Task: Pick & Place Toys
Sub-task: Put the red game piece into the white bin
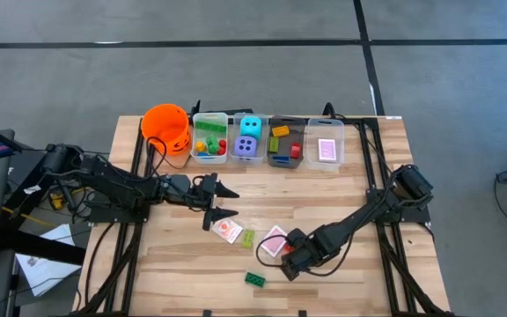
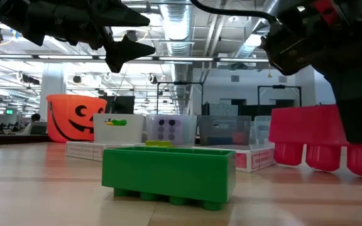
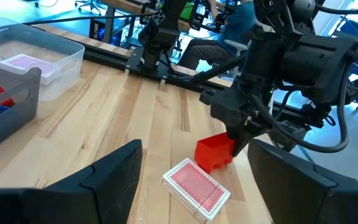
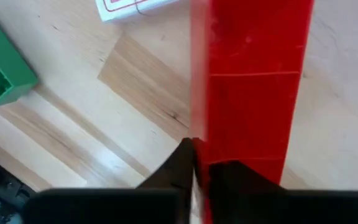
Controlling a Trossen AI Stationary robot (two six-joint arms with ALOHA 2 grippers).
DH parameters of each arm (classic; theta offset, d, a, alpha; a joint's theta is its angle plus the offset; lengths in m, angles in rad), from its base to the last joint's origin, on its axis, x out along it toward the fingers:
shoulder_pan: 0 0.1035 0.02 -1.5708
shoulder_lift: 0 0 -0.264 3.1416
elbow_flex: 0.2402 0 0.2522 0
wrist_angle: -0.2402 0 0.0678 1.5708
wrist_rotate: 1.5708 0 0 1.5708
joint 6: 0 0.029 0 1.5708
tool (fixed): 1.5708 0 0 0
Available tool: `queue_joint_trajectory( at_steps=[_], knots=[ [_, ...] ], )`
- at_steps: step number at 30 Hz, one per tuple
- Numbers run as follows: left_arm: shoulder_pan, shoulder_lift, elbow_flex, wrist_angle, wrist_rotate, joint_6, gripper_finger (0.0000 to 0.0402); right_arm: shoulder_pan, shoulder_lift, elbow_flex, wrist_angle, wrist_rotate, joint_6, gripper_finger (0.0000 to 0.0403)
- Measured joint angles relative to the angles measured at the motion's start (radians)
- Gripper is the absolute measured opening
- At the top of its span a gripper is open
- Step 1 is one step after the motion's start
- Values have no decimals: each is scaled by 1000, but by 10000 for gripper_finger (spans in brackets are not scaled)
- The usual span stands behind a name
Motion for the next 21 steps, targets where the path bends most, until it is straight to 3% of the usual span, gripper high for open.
queue_joint_trajectory(
  at_steps=[14,21],
  knots=[
    [0,0,0,1,0,1,285,-3,2,5,-17,52,-3,6],
    [0,0,0,45,-38,12,285,7,7,105,-205,198,-6,5]
  ],
)
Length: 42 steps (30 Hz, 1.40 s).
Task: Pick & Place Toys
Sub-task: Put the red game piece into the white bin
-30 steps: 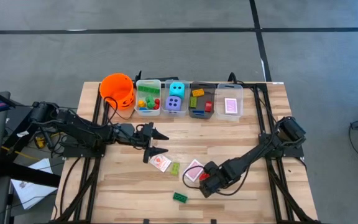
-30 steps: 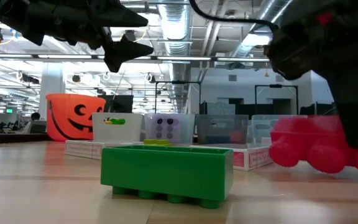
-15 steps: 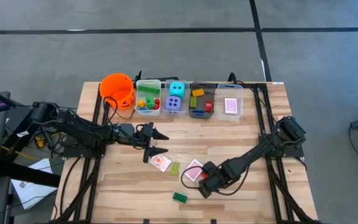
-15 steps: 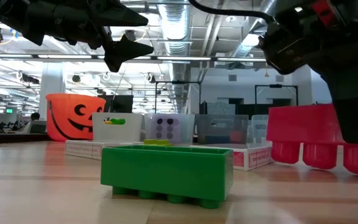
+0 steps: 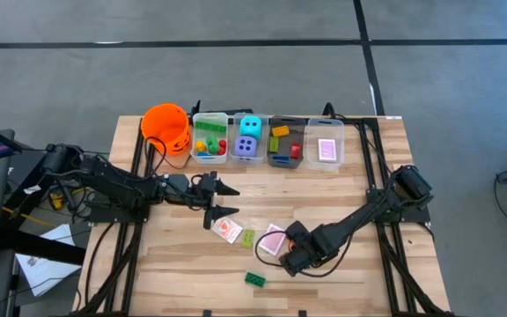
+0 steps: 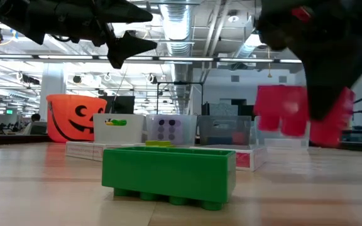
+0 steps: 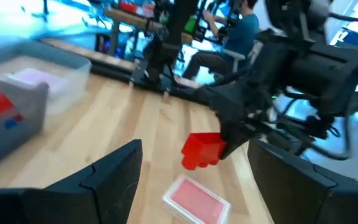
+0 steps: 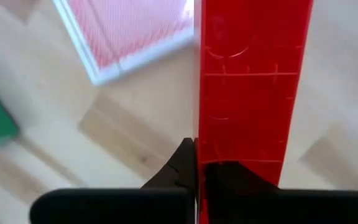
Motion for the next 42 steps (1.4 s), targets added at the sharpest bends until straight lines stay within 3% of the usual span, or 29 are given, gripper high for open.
queue_joint_trajectory(
  at_steps=[8,13,19,29,42],
  knots=[
    [56,-5,0,41,-35,94,285,45,-2,144,-76,258,-113,5],
    [71,-5,0,45,133,95,289,49,-3,202,-74,278,-159,5],
    [54,-3,0,45,184,95,308,36,-4,238,1,327,-277,5],
    [-43,-3,0,45,187,95,326,-42,-4,243,162,321,-513,5],
    [-62,-2,0,53,67,96,324,-101,-4,243,349,289,-721,5]
  ],
)
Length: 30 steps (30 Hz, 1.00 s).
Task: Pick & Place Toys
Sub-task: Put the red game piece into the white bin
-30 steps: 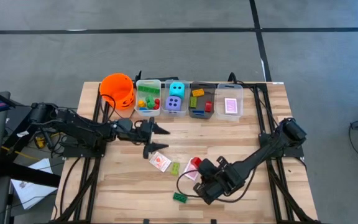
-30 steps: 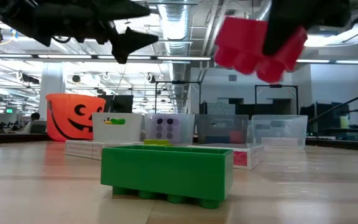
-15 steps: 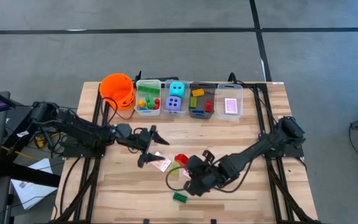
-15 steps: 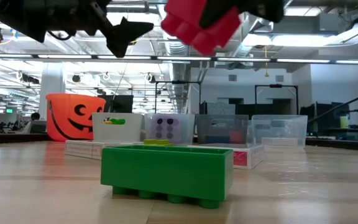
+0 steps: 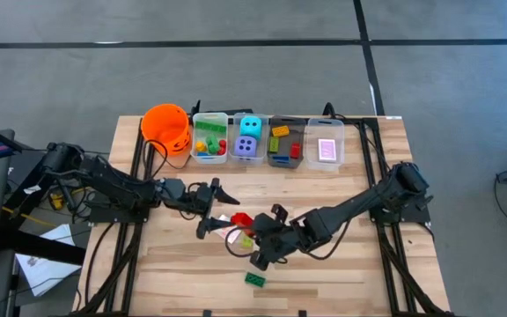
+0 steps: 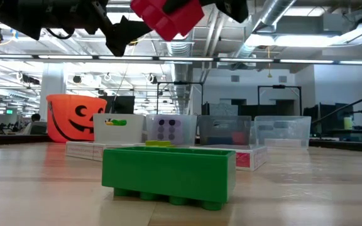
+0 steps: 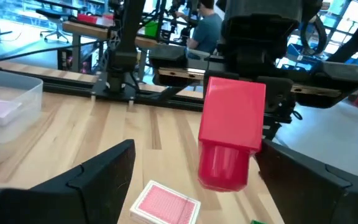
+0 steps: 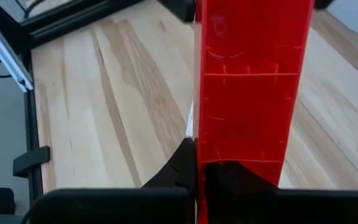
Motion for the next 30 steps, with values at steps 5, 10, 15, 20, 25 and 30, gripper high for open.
queue_joint_trajectory(
  at_steps=[5,10,15,20,25,30],
  knots=[
    [0,0,0,26,3,0,324,-8,-1,0,28,0,-49,5],
    [0,0,0,51,0,-5,324,-18,-2,0,45,-3,-72,5],
    [0,0,0,65,42,-8,324,-28,-2,0,97,-27,-126,5],
    [-5,0,0,71,53,-8,322,-30,-2,0,145,-29,-167,10],
    [-5,0,0,82,44,-4,286,-36,-2,0,145,-26,-167,6],
    [-6,0,0,86,46,-3,205,-36,-2,0,142,-18,-167,9]
  ],
)
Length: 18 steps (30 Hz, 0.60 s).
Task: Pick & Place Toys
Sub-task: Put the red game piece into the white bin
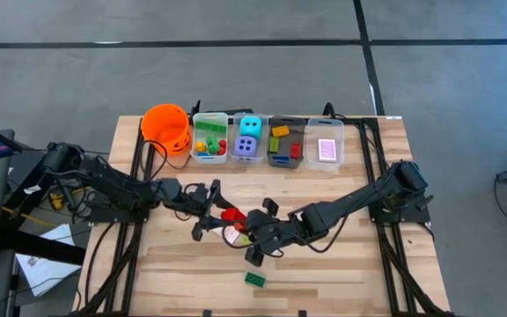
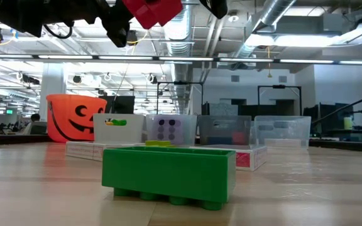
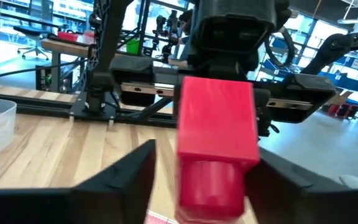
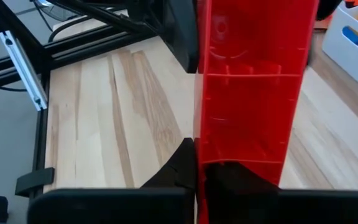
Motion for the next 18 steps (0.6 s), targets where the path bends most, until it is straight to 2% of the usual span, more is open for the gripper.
queue_joint_trajectory(
  at_steps=[4,10,18],
  knots=[
    [-1,0,0,7,-4,4,128,0,0,0,-2,7,1,13],
    [-9,0,0,11,-25,72,126,0,0,0,-5,30,-26,27],
    [-14,-1,3,-42,-26,82,126,7,2,-1,-25,40,-45,60]
  ],
)
